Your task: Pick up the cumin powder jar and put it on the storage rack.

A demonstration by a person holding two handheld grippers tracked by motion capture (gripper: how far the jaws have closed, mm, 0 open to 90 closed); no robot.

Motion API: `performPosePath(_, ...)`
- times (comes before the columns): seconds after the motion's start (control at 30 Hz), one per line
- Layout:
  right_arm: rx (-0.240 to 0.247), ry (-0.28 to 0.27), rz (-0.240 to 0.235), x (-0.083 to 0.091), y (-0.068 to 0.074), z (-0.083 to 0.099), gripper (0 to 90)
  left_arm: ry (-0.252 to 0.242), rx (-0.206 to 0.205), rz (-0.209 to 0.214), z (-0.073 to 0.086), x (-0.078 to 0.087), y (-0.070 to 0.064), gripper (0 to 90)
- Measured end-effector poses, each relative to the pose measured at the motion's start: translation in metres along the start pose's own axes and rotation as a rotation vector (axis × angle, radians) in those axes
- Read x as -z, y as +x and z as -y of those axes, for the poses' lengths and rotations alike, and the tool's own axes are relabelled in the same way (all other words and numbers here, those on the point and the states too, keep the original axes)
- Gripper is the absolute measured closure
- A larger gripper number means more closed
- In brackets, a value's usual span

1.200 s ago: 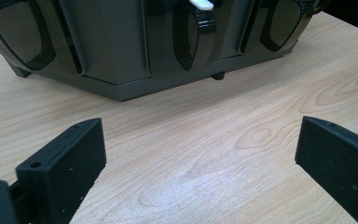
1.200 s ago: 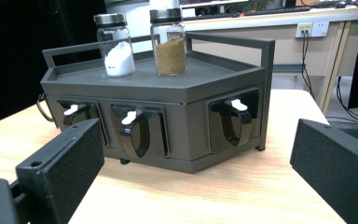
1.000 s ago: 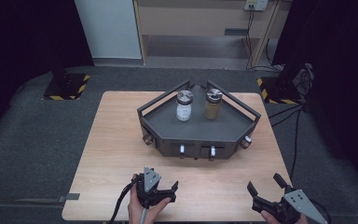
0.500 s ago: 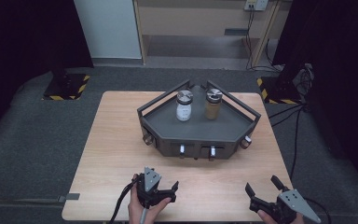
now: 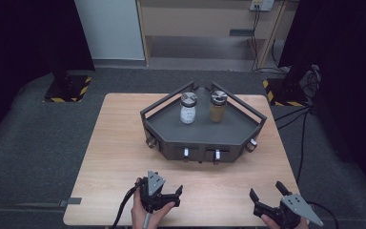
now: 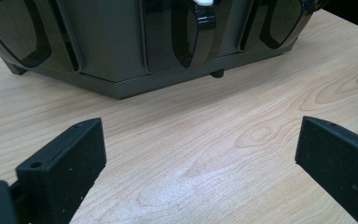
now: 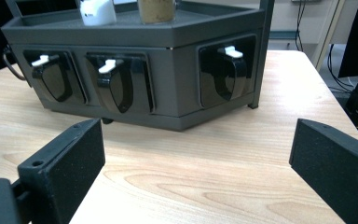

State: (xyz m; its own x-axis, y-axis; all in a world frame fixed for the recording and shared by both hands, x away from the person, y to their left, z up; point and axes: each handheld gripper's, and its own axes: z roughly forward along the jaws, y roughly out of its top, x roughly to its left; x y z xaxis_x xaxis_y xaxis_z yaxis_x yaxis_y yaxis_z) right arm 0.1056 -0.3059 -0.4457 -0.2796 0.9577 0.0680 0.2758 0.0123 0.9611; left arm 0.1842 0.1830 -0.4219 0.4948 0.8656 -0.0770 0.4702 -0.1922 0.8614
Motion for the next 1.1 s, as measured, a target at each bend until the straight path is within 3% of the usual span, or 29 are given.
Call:
performPosePath(0.83, 0.003, 0.069, 0.037, -0.0039, -0.0013, 0.0001, 3.5, 0.008, 0.011, 0.005, -0.0006, -0.0008, 0.0021, 0.9)
performPosePath(1.1, 0.009, 0.085, 0.073, -0.0048, 0.0017, -0.0002, 4.0, 0.015, 0.016, 0.004, -0.0009, -0.0011, 0.0027, 0.9)
